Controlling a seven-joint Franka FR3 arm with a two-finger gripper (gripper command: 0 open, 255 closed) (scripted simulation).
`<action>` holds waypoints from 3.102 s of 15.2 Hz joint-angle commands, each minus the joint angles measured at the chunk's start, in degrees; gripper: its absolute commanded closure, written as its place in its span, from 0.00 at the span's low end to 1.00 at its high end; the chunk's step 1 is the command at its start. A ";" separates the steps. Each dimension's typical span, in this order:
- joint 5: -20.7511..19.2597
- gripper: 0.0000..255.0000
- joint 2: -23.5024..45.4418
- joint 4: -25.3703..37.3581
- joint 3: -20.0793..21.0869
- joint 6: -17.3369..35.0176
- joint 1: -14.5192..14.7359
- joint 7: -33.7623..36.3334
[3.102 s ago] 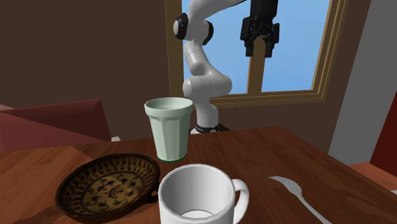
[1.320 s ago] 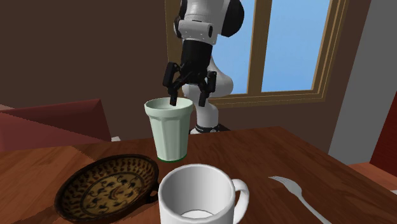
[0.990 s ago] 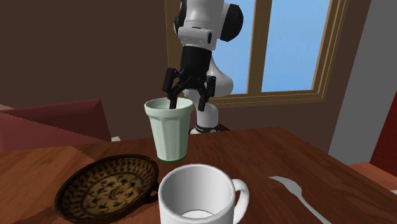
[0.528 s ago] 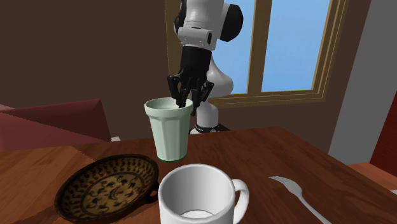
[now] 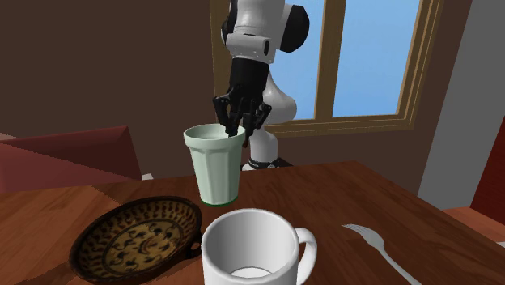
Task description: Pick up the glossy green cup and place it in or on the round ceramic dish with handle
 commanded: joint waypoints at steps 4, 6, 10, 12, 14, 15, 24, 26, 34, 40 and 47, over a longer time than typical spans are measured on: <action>0.76 1.00 -0.33 2.70 0.59 -3.15 0.24 -0.63; 1.10 1.00 -0.44 4.13 0.89 -4.67 0.36 -0.93; 1.75 1.00 -0.48 7.10 1.46 -7.64 0.58 -1.54; 2.05 1.00 -0.42 8.65 1.73 -9.10 0.69 -1.84; 2.34 1.00 -0.30 10.23 1.99 -10.55 0.80 -2.14; 2.48 1.00 -0.22 11.03 2.11 -11.26 0.85 -2.29; 3.49 1.00 2.88 19.79 2.10 -16.56 1.34 -4.42; 3.68 1.00 7.01 24.01 0.25 -16.10 1.62 -6.33; 8.06 1.00 24.90 43.73 -7.47 -16.26 2.54 -15.56; 10.71 1.00 30.89 48.47 -9.96 -14.89 2.12 -18.68; 9.92 1.00 29.69 41.91 -9.98 -9.53 1.97 -17.46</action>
